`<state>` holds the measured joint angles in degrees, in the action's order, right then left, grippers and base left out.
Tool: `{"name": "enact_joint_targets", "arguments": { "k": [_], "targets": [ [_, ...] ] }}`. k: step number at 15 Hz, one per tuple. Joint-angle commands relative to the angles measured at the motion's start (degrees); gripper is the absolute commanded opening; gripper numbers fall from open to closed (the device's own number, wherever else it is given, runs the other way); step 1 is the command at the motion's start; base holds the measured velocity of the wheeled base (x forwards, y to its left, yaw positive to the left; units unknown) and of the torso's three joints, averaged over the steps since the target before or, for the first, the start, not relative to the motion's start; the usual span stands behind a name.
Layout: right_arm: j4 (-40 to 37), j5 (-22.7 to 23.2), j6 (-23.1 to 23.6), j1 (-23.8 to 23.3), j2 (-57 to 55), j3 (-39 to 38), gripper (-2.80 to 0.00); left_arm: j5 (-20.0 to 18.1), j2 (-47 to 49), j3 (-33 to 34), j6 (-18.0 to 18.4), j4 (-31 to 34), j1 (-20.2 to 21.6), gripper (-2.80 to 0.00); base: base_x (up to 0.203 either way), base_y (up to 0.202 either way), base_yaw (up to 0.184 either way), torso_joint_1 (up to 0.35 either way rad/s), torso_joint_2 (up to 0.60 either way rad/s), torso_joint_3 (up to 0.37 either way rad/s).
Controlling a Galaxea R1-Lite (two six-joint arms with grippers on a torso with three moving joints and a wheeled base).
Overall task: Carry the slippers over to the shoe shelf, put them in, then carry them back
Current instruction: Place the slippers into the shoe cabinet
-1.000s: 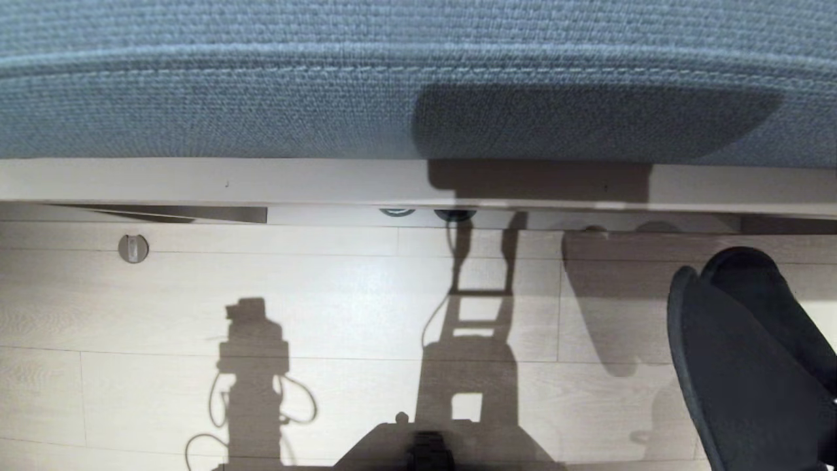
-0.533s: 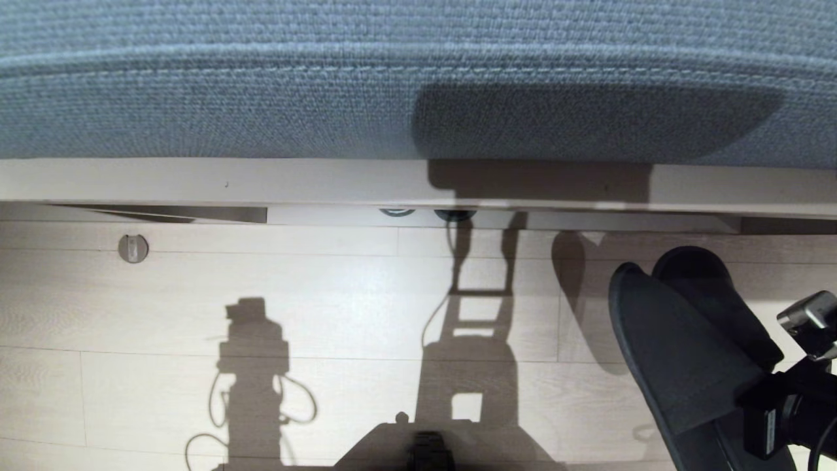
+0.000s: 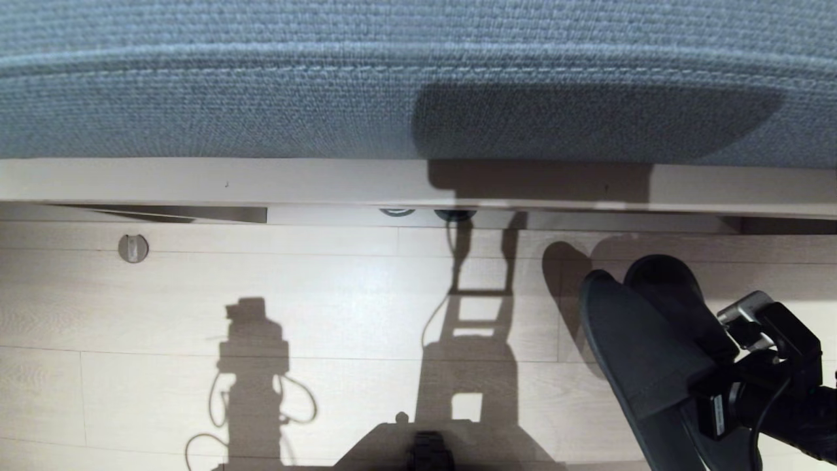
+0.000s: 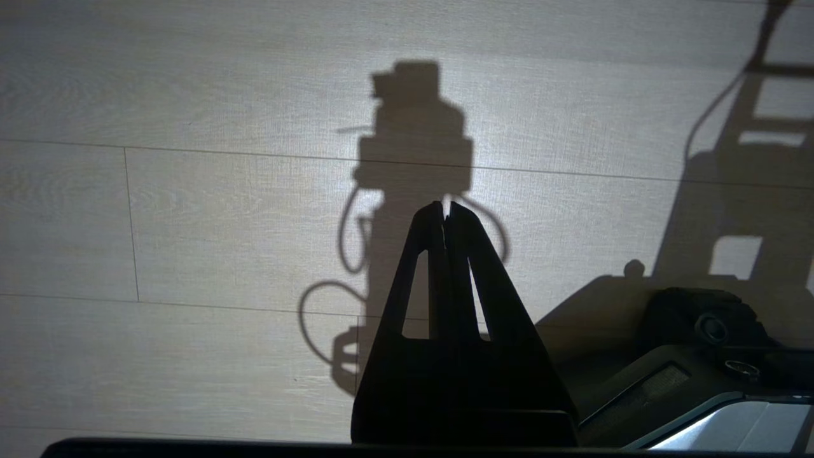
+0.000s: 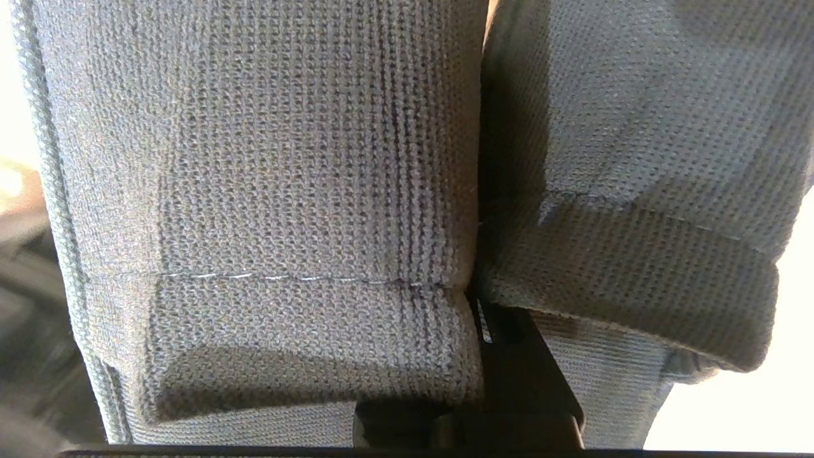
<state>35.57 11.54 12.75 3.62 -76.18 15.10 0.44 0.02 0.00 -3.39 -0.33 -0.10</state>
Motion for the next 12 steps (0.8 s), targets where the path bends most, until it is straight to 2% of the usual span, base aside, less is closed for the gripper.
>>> {"name": "enact_joint_targets", "arguments": {
  "k": [1,3,6,12],
  "targets": [
    [4.0,0.0,0.1,0.4,-4.9,0.1,-2.8,0.0,0.0,0.0,0.0,0.0,0.1,-2.8,0.0,0.0,0.0,0.0,0.0,0.0],
    [9.5,-0.5,0.1,0.8,-8.7,0.3,-2.8,0.0,0.0,0.0,0.0,0.0,0.0,-2.8,0.0,0.0,0.0,0.0,0.0,0.0],
    [19.0,-4.0,-1.0,3.7,-12.4,1.4,-2.8,0.0,0.0,0.0,0.0,0.0,0.0,-2.8,0.0,0.0,0.0,0.0,0.0,0.0],
    [24.3,-4.2,-0.9,4.0,-11.8,2.4,-2.8,0.0,0.0,0.0,0.0,0.0,0.1,-2.8,0.0,0.0,0.0,0.0,0.0,0.0]
  ]
}}
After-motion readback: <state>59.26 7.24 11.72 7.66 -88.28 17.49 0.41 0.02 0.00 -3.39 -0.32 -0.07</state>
